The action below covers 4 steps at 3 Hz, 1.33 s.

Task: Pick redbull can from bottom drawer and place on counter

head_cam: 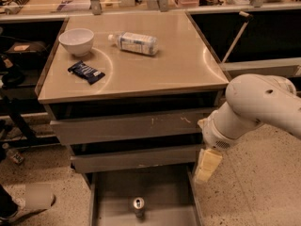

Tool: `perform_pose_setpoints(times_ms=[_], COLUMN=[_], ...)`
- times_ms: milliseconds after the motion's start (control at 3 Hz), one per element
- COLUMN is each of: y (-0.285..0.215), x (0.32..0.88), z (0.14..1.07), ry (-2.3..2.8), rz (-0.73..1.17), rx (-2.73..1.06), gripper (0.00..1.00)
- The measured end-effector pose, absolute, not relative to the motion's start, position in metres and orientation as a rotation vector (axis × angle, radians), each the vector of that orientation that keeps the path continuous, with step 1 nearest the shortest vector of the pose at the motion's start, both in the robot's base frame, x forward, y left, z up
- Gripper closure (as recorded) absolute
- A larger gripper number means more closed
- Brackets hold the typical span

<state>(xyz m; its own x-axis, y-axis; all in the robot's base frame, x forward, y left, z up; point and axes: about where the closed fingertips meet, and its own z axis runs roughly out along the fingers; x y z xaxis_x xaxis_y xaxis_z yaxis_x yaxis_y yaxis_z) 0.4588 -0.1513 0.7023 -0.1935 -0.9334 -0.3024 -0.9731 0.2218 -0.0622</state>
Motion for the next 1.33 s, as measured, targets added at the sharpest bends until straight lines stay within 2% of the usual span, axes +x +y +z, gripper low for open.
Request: perform_pose_setpoints(times_ms=[333, 1333], y=[-0.151, -0.128], x=[0.459, 0.439], z=[0.703, 0.516], ry=[2.224, 2.318], rz=[0.206, 0.506], rx=[-1.792, -1.679], gripper=[0.00, 0.00])
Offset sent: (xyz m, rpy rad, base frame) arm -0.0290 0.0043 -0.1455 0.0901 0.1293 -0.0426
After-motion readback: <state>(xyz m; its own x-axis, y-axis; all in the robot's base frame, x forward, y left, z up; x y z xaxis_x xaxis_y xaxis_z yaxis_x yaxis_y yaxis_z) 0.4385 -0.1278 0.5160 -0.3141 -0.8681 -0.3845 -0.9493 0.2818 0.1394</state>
